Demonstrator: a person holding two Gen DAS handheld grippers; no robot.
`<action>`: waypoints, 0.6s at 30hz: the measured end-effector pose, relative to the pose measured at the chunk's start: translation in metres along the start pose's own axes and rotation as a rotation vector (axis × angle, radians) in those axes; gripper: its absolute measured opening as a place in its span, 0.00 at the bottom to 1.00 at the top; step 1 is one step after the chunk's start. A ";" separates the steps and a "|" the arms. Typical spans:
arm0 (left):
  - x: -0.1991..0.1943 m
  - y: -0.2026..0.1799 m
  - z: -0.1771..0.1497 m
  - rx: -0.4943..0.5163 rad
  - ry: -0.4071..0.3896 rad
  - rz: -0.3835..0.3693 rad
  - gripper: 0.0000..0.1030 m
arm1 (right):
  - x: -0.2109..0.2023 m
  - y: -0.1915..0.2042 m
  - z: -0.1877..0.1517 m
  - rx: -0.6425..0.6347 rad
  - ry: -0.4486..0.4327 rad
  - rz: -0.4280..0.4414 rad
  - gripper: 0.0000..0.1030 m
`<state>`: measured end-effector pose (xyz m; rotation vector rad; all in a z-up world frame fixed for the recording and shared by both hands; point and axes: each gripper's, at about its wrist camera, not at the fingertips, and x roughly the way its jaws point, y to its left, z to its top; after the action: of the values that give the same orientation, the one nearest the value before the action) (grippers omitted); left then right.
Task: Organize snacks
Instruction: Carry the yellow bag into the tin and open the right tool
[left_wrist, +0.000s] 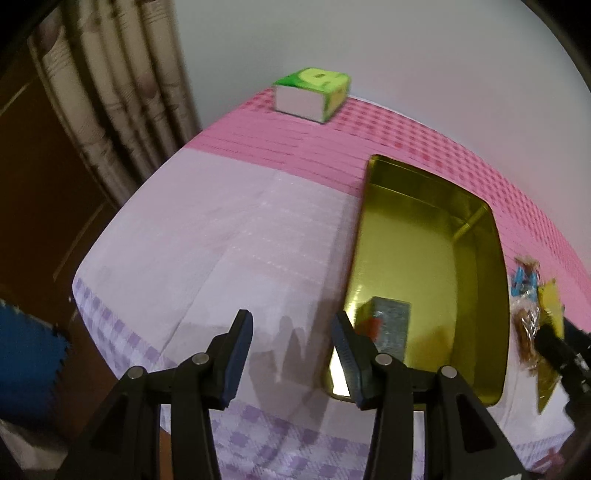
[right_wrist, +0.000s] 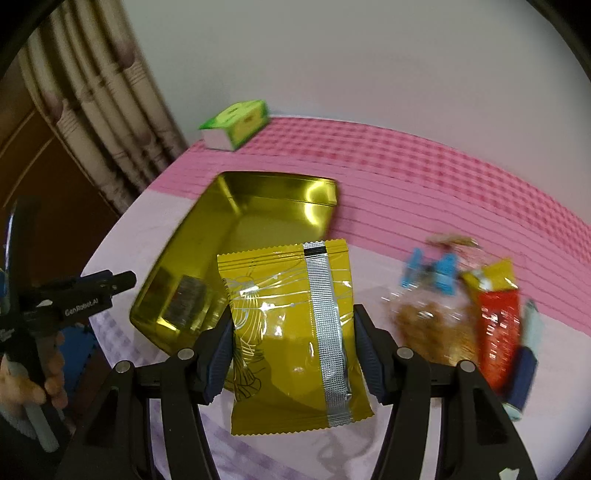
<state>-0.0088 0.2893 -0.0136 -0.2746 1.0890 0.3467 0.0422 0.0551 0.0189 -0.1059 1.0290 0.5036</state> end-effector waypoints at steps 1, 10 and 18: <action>0.001 0.005 0.000 -0.018 -0.001 -0.002 0.44 | 0.003 0.006 0.001 -0.002 0.004 0.006 0.55; 0.004 0.020 0.000 -0.081 -0.005 0.022 0.44 | 0.046 0.039 0.004 -0.025 0.065 0.003 0.55; 0.011 0.020 0.000 -0.097 0.020 0.007 0.44 | 0.067 0.051 0.007 -0.044 0.093 -0.024 0.55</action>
<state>-0.0125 0.3095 -0.0243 -0.3605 1.0950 0.4045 0.0527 0.1254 -0.0264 -0.1825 1.1066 0.5031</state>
